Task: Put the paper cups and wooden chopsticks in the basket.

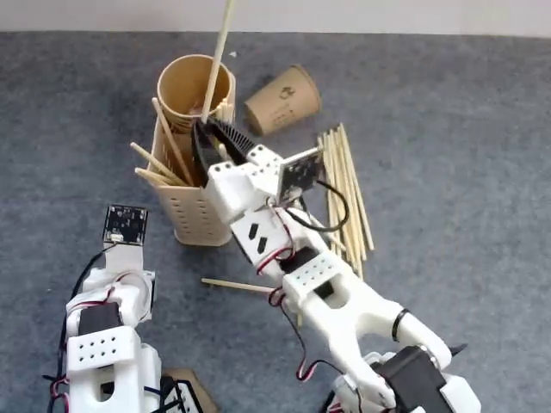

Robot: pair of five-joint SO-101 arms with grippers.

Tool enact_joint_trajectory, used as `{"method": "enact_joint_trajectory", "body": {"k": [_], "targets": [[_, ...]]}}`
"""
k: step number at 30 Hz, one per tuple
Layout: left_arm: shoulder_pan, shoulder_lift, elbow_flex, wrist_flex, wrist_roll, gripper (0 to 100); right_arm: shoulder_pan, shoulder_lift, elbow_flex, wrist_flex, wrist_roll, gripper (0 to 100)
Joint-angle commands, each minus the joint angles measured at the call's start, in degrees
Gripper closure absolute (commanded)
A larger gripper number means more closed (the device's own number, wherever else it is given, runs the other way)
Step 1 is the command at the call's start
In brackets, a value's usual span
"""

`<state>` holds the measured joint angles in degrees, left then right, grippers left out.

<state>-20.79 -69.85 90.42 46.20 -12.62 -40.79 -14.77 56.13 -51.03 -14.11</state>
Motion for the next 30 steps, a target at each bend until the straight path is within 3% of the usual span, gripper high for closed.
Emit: {"method": "enact_joint_trajectory", "body": {"k": [1, 9, 17, 24, 30], "targets": [[0.48, -0.66, -0.40, -0.88, 0.00, 87, -1.63, -0.84, 0.40, -0.84, -0.44, 99.3], [0.48, -0.66, -0.40, -0.97, 0.00, 87, -1.89, -0.92, 2.86, -0.75, -0.09, 99.2], [0.48, -0.66, -0.22, -2.02, 0.00, 87, -1.80, -1.01, 2.77, -0.84, 12.92, 97.8], [0.48, -0.66, -0.22, -2.02, 0.00, 87, 0.66, -1.01, 2.68, -0.92, 18.73, 64.5], [0.57, -0.66, -0.22, -2.02, 0.00, 87, 2.59, -4.09, 0.31, -3.91, 18.55, 62.4]]}}
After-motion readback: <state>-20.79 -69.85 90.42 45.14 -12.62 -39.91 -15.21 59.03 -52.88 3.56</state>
